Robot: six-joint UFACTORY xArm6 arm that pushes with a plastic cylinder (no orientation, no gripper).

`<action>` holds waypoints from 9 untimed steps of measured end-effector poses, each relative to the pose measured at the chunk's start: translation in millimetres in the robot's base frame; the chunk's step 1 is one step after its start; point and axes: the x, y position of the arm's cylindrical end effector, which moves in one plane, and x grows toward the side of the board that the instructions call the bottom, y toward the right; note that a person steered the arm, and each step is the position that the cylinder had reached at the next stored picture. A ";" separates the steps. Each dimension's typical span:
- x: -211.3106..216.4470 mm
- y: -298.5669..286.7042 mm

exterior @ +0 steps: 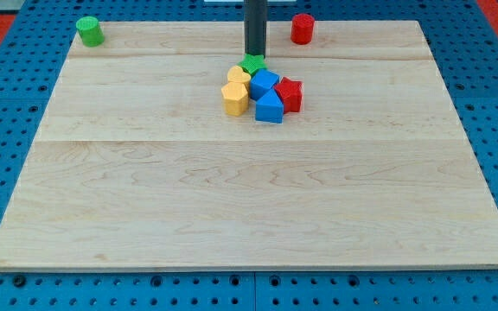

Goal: Move the red circle towards red star

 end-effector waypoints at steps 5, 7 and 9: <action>-79.9 64.5; -79.1 109.6; -75.7 146.3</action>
